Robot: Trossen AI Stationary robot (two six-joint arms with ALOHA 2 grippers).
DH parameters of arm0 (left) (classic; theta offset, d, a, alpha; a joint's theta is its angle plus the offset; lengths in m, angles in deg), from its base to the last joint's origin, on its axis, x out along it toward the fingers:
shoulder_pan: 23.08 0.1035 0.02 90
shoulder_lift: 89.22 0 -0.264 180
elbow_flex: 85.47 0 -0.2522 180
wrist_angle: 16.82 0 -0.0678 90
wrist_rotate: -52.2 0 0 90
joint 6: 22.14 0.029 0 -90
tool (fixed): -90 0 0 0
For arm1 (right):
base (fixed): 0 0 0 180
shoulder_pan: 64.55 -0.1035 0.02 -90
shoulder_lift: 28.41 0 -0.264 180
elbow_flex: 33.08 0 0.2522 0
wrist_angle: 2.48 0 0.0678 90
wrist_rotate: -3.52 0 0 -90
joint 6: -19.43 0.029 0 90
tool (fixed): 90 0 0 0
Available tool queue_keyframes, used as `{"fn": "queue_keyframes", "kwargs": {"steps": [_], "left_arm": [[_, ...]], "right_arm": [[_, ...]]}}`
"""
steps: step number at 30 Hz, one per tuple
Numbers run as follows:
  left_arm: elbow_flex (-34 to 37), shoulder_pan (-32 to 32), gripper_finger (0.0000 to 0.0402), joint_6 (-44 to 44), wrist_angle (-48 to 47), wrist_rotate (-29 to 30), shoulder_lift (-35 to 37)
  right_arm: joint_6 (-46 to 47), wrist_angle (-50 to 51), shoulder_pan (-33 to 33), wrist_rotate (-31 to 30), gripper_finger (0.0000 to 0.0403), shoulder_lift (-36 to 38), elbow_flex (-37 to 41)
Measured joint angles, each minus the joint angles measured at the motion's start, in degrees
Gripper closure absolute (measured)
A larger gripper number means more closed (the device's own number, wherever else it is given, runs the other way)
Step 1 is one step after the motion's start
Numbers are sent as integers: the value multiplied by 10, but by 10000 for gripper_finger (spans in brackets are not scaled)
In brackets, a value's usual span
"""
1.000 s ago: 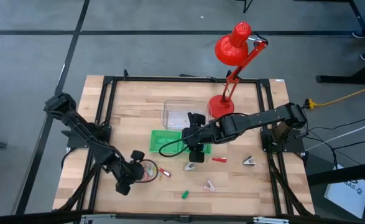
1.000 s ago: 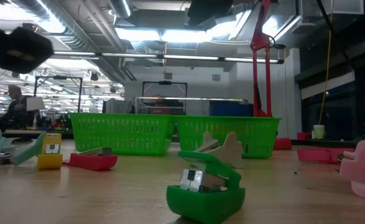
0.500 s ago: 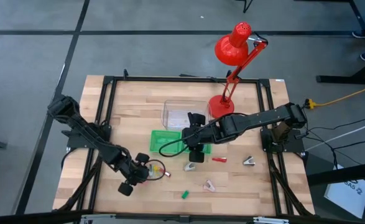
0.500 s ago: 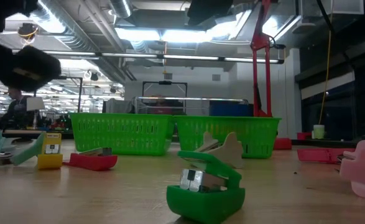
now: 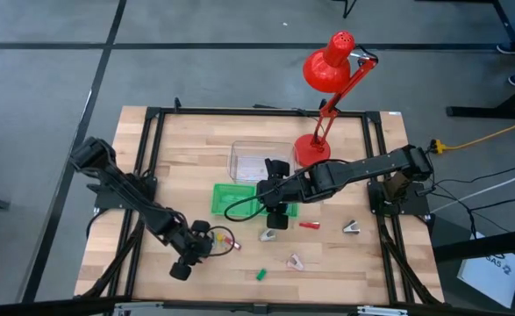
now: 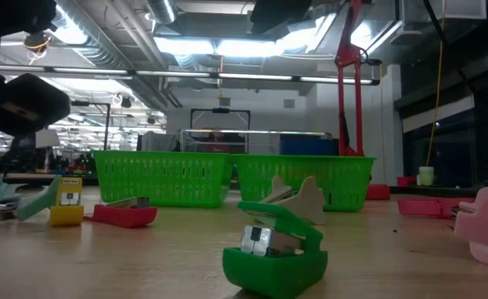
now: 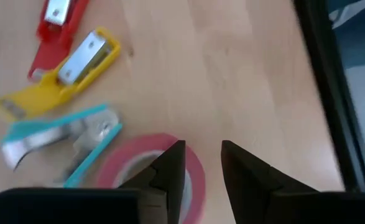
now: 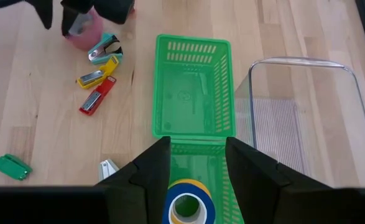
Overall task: Pick and place Stapler, Stapler remover, tape
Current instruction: Put the pink tape into the right green bin
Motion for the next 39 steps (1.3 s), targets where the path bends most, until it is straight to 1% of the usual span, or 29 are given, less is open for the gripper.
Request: {"fn": "queue_keyframes", "kwargs": {"steps": [3,13,18,23,26,30,39], "left_arm": [[-8,-2,309,-3,-24,14,8],[-11,-15,331,-52,-53,23,9],[-11,-15,341,-54,-60,42,10],[-11,-15,340,-54,-72,59,10],[-11,-15,331,-54,-84,59,10],[-3,-15,309,-69,-82,60,8],[1,-15,231,-80,-76,55,8]], "right_arm": [[0,-1,3,0,247,0,0],[0,-4,8,0,247,0,0],[-1,-4,8,0,247,0,0],[0,-4,8,0,247,0,0],[0,-4,8,0,247,0,0],[0,-4,8,0,247,0,0],[0,-5,11,0,247,0,0]]}}
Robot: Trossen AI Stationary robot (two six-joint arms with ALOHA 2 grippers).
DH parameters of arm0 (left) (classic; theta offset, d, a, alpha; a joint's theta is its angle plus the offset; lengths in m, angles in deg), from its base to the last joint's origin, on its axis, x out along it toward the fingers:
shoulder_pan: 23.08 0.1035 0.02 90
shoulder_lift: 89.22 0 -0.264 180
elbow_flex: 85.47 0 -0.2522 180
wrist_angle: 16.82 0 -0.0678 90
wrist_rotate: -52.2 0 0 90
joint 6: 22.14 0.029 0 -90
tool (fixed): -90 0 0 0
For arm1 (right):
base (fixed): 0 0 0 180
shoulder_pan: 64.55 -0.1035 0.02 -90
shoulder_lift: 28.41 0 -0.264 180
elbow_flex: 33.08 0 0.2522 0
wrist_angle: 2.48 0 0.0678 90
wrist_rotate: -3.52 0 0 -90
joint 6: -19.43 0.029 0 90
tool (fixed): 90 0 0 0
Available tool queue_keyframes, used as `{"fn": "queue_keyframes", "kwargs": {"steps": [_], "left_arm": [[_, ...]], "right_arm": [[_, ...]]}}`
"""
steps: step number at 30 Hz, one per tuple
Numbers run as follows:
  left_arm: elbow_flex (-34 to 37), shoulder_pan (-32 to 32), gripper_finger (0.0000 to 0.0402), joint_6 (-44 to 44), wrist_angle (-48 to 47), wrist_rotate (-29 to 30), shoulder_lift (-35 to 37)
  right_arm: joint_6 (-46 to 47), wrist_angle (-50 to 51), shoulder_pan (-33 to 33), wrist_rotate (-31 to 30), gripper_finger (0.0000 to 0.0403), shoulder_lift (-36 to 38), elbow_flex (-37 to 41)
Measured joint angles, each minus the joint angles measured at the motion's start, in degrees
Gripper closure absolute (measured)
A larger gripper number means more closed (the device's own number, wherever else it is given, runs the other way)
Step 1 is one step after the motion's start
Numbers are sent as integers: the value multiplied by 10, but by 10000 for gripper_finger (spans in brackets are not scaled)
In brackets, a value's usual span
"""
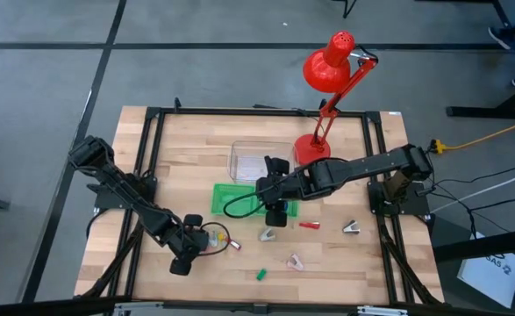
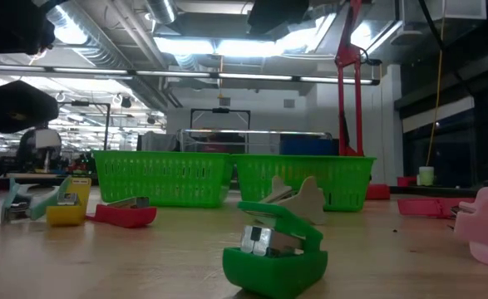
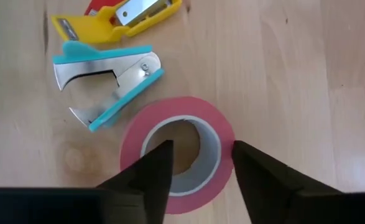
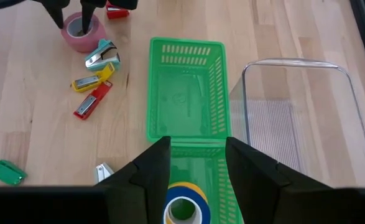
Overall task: Pick and place Stapler, Stapler remover, tape
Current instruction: Put the pink tape into the right green bin
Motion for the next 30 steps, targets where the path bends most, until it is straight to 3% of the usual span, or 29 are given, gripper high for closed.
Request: {"fn": "queue_keyframes", "kwargs": {"steps": [5,10,25,30], "left_arm": [[-5,0,200,-18,-4,-21,-1],[-12,0,195,-16,-5,-21,-1],[-10,0,230,27,-2,-12,-34],[-10,0,264,28,-2,10,-32]], "right_arm": [[0,-1,4,0,247,0,0],[0,-2,4,0,247,0,0],[0,-2,4,0,247,0,0],[0,-2,4,0,247,0,0]]}}
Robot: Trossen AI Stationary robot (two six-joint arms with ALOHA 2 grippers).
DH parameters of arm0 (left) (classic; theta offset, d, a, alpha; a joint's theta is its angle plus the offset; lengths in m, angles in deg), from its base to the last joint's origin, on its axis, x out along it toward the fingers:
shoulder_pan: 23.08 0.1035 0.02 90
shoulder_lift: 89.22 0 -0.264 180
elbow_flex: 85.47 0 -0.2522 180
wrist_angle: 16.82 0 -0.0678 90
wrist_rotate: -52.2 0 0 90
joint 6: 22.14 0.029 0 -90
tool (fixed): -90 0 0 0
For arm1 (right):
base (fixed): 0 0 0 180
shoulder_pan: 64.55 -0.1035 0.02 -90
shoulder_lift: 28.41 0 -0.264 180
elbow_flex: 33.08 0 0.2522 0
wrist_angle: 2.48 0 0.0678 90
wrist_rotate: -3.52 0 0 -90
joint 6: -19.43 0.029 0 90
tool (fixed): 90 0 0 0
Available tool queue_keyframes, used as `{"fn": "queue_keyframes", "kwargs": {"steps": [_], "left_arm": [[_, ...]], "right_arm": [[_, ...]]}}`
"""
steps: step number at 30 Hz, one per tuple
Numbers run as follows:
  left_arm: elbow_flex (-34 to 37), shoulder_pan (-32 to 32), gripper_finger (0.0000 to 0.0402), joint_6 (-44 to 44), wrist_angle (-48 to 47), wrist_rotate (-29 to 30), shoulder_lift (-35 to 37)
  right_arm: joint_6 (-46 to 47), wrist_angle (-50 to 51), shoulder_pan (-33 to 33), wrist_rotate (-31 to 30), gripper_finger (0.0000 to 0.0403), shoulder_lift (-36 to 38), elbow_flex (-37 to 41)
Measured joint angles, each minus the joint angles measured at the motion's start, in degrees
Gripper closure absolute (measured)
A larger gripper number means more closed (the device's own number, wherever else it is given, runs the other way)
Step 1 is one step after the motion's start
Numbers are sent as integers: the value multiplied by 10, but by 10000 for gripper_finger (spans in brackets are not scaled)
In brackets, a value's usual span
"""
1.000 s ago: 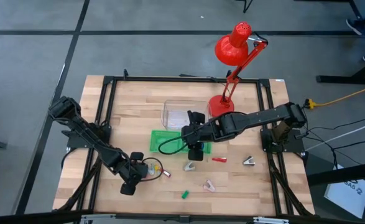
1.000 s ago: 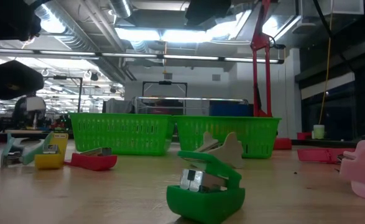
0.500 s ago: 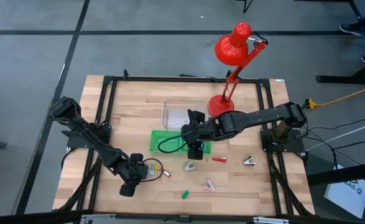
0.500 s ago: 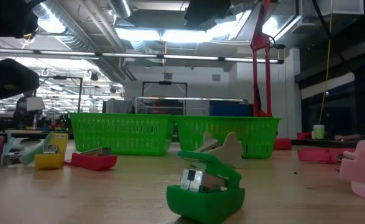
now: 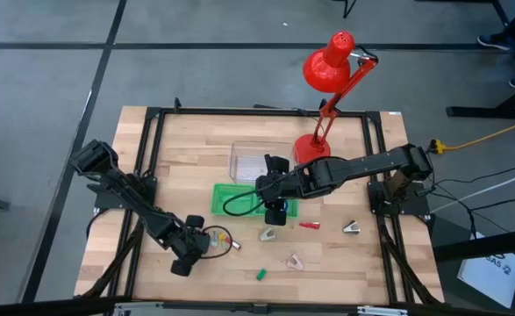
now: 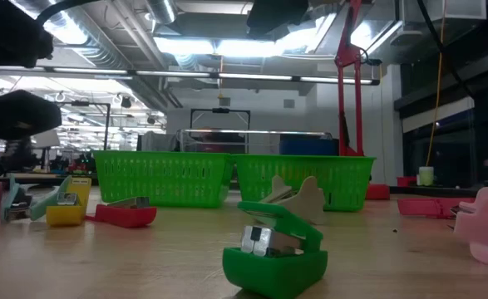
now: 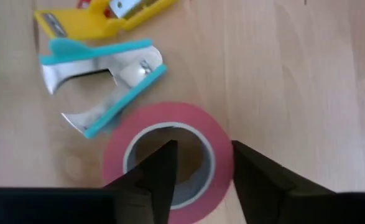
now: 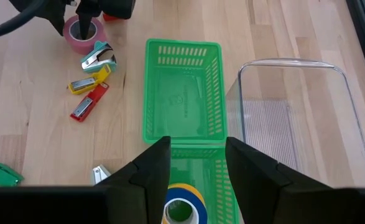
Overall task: Pick and place Stapler, Stapler remover, tape
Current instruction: Put the pink tape into the right green bin
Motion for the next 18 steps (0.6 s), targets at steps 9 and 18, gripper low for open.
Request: {"fn": "queue_keyframes", "kwargs": {"steps": [9,18], "left_arm": [[0,2,371,2,1,-10,17],[-8,33,371,14,-7,11,68]], "right_arm": [[0,0,0,0,247,0,0],[-3,-32,0,0,247,0,0]]}}
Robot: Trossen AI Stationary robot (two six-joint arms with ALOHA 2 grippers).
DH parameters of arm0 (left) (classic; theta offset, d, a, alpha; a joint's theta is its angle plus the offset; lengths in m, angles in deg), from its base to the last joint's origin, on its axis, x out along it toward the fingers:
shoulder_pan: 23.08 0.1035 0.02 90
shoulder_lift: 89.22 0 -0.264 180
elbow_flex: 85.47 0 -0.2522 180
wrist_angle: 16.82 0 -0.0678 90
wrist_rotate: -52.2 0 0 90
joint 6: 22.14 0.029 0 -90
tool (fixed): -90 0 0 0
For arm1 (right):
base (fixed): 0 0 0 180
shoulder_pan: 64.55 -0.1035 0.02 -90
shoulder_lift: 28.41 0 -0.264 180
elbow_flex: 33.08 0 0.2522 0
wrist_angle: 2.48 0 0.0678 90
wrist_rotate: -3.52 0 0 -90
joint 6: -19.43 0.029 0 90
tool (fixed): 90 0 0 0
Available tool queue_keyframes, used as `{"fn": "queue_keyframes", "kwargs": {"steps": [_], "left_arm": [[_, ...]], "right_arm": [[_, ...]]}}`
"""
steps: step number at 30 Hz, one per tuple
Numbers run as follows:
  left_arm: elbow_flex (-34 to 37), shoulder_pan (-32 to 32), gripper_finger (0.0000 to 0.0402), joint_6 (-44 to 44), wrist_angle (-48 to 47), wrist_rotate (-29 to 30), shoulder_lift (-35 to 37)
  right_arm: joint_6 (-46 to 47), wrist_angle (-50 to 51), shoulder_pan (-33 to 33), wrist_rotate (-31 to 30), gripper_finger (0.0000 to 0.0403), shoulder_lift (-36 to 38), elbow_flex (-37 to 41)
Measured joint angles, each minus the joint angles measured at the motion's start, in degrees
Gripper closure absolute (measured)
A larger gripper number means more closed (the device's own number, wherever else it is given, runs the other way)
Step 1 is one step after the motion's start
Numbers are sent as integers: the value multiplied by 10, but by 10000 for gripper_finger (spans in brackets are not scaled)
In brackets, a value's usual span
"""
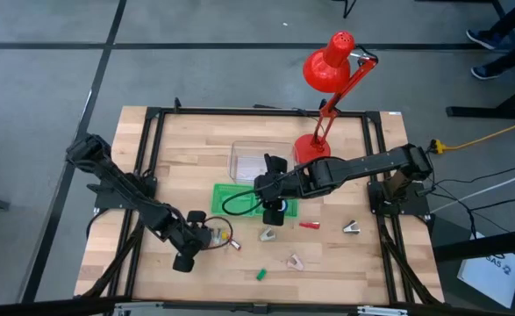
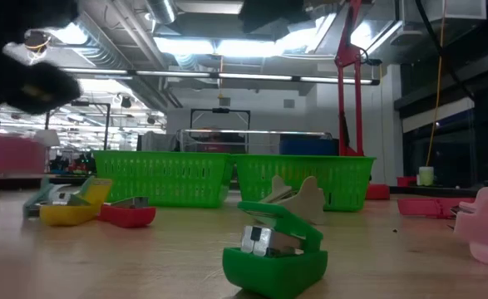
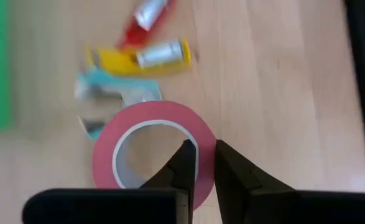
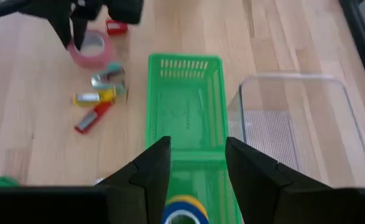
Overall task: Pick and place Stapler, Stapler remover, tape
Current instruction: Put the pink tape into the right green bin
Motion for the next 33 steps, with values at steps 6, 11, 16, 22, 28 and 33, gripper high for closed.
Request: {"fn": "queue_keyframes", "kwargs": {"steps": [6,11,16,22,28,33], "left_arm": [[-6,42,371,36,-9,55,65],[-6,76,371,36,-24,168,148],[-6,100,371,77,49,266,232],[-6,126,371,168,183,250,300],[-6,137,371,236,286,247,342],[-5,161,371,226,283,216,375]], "right_arm": [[-35,-49,0,-1,247,0,0],[-68,-79,1,-5,247,0,0],[-83,-119,14,-5,247,0,0],[-132,-201,35,-5,247,0,0],[-187,-273,50,-5,247,0,0],[-191,-327,72,18,247,0,0]]}}
